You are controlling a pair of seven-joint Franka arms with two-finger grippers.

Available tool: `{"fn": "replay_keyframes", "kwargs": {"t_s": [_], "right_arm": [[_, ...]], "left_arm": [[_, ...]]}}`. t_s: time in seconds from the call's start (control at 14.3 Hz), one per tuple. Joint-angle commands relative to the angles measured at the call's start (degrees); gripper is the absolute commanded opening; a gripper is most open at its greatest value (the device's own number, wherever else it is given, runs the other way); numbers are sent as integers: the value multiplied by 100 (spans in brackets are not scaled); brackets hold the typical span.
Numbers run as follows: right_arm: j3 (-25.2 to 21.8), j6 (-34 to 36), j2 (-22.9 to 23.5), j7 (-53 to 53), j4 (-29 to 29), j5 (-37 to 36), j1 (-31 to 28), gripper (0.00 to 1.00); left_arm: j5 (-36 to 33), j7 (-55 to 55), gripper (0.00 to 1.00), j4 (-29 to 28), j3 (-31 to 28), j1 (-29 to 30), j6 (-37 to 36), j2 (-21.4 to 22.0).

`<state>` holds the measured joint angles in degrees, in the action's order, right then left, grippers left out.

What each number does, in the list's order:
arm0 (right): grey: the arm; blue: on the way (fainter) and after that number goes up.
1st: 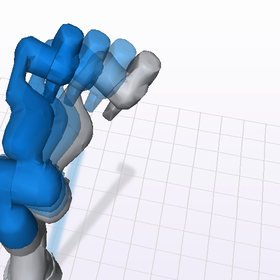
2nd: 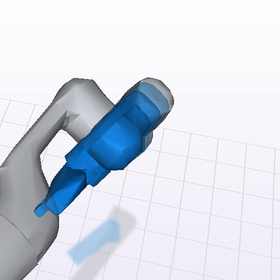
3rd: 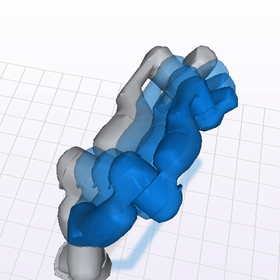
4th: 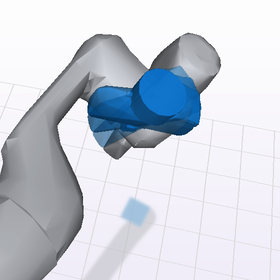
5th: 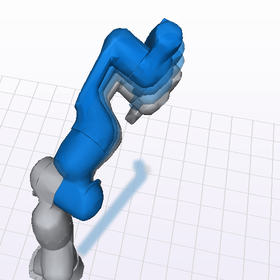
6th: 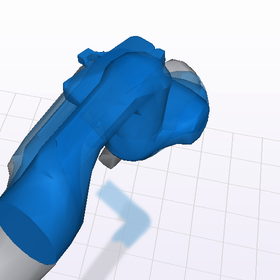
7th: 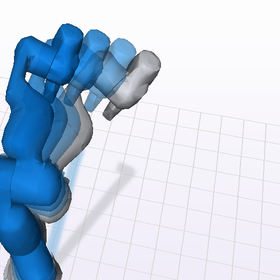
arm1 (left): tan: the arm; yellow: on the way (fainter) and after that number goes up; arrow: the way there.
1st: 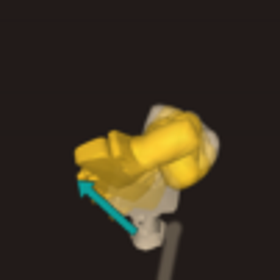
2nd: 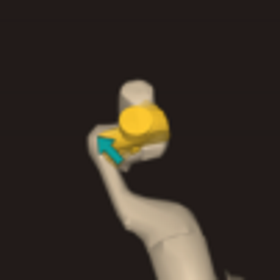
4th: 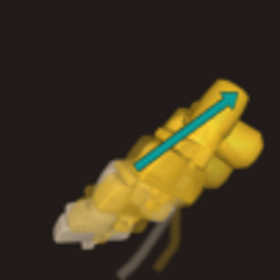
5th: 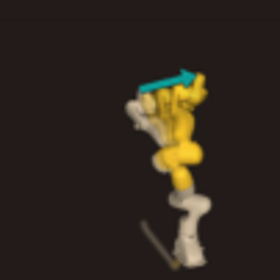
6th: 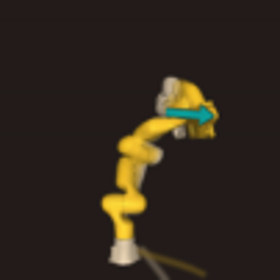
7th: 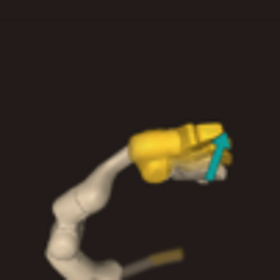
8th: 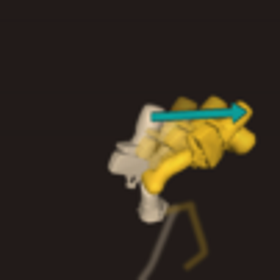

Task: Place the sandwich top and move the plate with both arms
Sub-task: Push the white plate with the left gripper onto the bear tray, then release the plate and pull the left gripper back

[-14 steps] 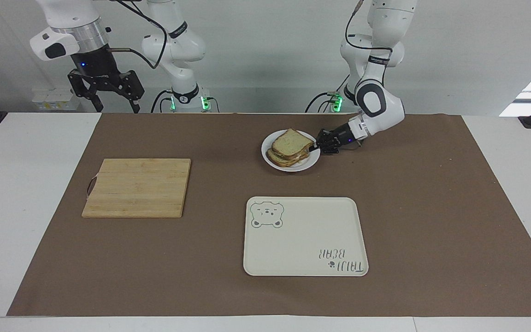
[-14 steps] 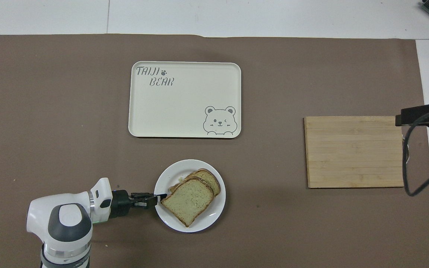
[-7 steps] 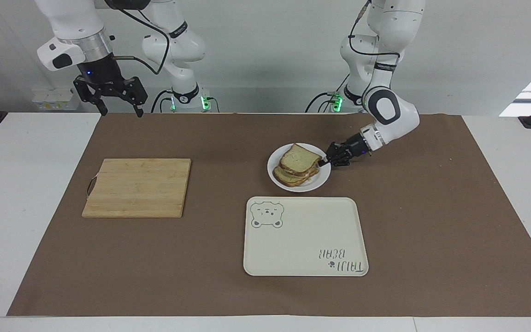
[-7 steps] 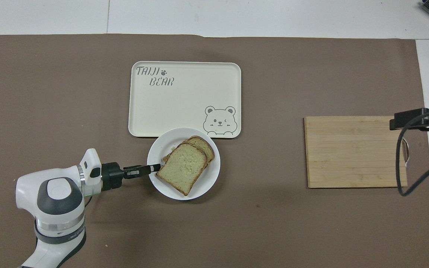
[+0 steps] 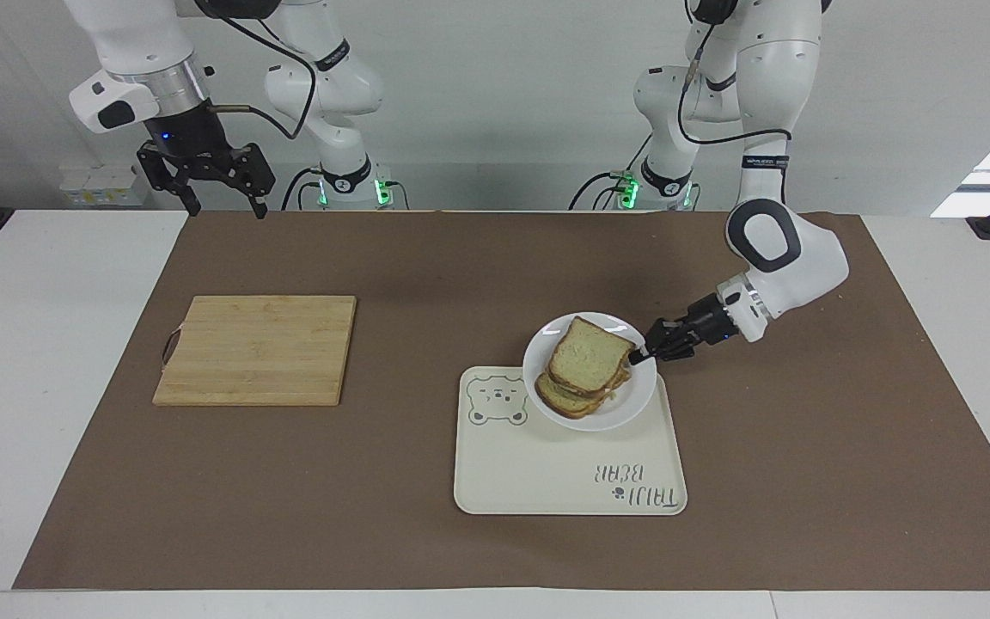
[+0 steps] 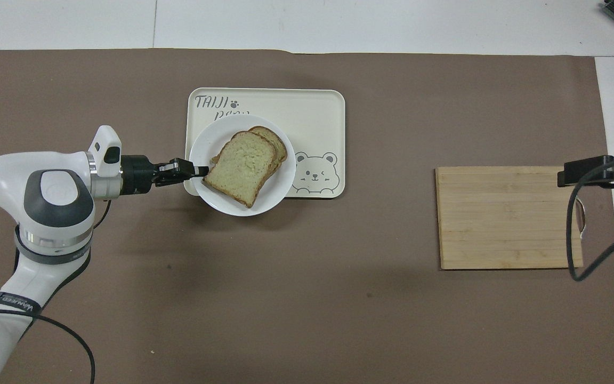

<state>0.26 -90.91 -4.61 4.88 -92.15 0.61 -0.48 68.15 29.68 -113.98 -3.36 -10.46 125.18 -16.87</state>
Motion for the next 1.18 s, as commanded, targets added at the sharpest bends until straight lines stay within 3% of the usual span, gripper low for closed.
{"fn": "replay_keyframes", "kwargs": {"t_s": [0.0, 0.21, 0.56, 0.7, 0.77, 0.98, 1.11], "right_arm": [[88, -102, -224, -93, -312, -113, -49, 100], [106, -111, -364, -58, -531, -113, 13, 100], [150, -111, -418, -58, -611, -96, 4, 100], [141, -111, -383, -84, -567, -96, -4, 100], [141, -111, -383, -84, -558, -96, -5, 100], [141, -111, -374, -75, -558, -78, -66, 100], [132, -111, -365, -119, -532, -69, -75, 100]], "left_arm": [[-170, -479, 0, 918, 46, 79, -3, -702], [-302, -674, 0, 1193, 160, 27, 549, -1054], [-364, -683, 0, 1132, 222, -246, 718, -1064], [-460, -657, 57, 1097, 213, -411, 718, -1055], [-704, -639, 78, 1088, 196, -483, 753, -1055], [-2160, -657, 100, 1106, 143, -527, 736, -819], [-3006, -692, 100, 1106, 125, -449, 622, -477]]}}
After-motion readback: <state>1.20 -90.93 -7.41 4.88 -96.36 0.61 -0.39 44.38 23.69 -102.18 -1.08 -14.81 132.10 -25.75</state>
